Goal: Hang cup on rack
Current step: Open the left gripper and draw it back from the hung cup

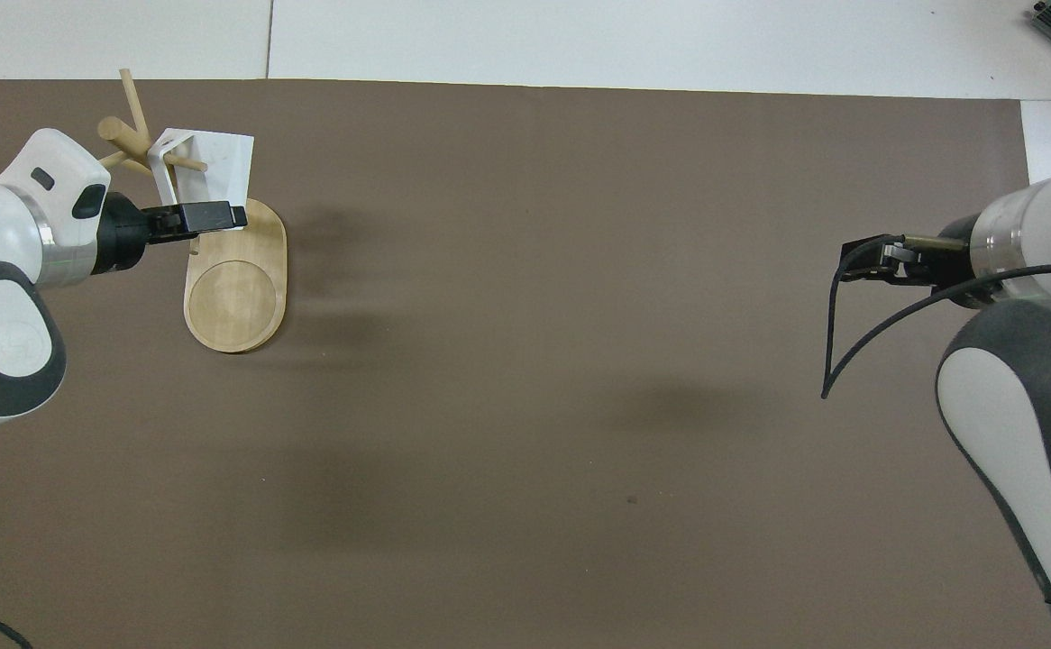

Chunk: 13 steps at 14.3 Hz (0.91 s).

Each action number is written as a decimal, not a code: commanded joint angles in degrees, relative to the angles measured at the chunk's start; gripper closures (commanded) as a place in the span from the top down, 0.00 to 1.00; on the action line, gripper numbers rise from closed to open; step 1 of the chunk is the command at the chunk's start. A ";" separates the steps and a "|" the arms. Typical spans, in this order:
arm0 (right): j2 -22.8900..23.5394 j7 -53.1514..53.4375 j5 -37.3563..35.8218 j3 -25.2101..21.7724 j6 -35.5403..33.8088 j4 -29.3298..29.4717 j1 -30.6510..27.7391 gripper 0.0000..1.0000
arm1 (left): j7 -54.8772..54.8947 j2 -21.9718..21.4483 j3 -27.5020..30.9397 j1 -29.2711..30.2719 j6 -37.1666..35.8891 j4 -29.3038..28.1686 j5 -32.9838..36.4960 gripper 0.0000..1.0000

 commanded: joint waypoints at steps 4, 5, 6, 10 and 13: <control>-3.70 -3.64 -1.04 -1.46 -1.93 0.22 0.09 1.00 | -1.17 -3.94 0.21 0.56 -15.27 3.78 15.83 1.00; -3.97 -3.72 -0.86 -1.38 -1.93 0.22 0.09 1.00 | -1.26 -5.61 0.21 0.56 -18.43 3.78 17.85 1.00; -4.05 -3.64 -0.51 -1.38 -1.93 0.22 0.00 1.00 | -1.26 -6.93 0.30 0.56 -21.07 3.78 20.04 1.00; -4.14 -3.72 -0.16 -2.25 -1.75 0.22 -0.44 1.00 | -1.08 -9.41 0.21 0.56 -33.72 8.41 25.06 1.00; -3.97 -3.64 0.19 -2.78 -3.15 1.87 -0.53 1.00 | -0.91 -8.36 0.12 0.65 -41.03 15.27 26.30 1.00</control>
